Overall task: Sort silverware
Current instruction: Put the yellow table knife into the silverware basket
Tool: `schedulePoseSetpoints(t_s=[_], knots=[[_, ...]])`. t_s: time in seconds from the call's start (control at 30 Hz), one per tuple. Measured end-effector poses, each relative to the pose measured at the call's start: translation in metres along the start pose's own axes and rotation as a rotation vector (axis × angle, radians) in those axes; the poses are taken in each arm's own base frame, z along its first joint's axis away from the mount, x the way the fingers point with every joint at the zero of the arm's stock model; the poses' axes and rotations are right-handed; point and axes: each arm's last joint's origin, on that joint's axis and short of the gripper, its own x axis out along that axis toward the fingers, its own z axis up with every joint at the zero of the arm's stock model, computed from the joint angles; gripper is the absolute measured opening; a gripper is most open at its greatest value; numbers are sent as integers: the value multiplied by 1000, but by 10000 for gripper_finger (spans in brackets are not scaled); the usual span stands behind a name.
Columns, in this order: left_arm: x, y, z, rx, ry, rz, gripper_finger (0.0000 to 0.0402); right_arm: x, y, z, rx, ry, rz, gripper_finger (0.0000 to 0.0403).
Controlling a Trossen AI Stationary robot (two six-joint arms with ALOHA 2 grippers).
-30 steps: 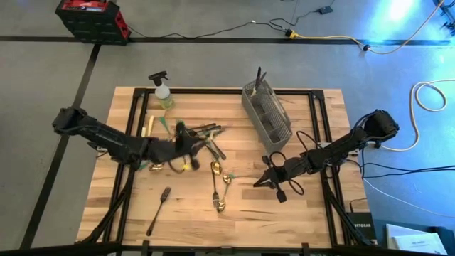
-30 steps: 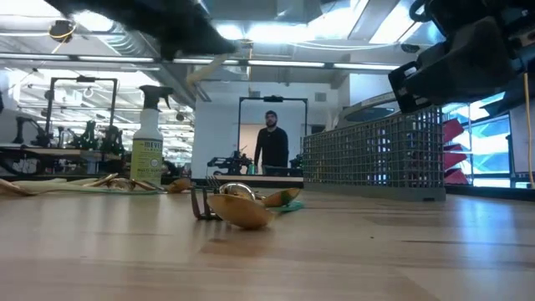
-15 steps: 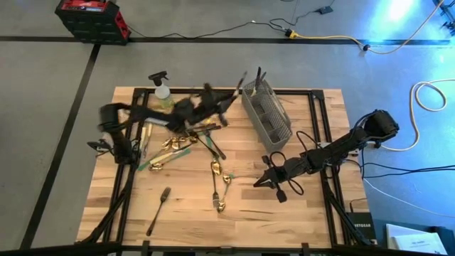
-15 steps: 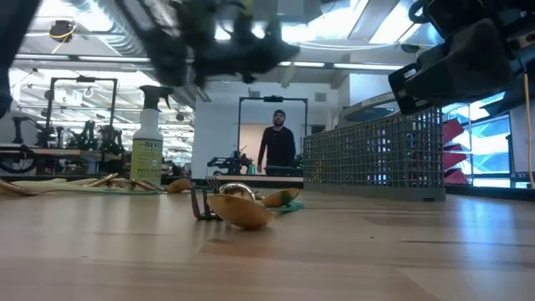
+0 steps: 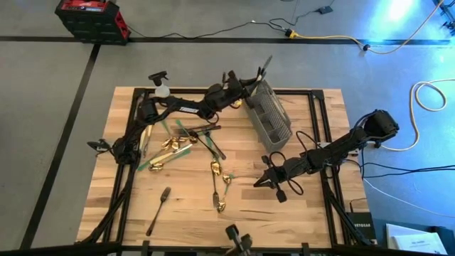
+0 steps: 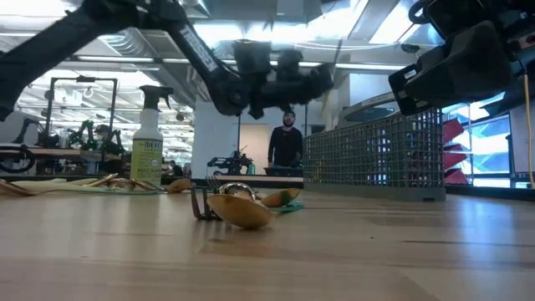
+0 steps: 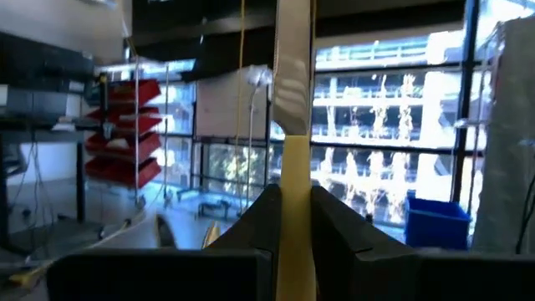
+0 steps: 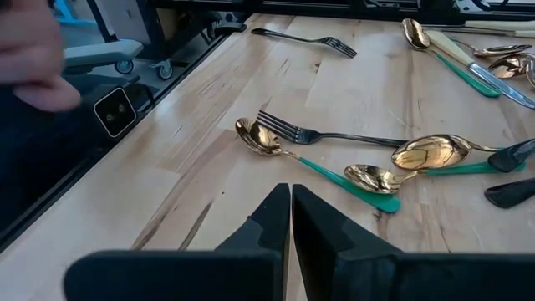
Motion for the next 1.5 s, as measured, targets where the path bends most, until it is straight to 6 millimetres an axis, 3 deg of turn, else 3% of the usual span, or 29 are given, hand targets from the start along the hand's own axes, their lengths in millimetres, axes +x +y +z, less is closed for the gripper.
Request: schedulePoseSetpoints(t_s=[0.13,0.33,1.5], knots=[[-1,10,-12,6,17,53,26,0,0,0,0,2,0,0],[-1,22,-14,-39,10,79,26,0,0,0,0,2,0,0],[-1,21,-15,-46,23,80,27,0,0,0,0,1,-1,0]])
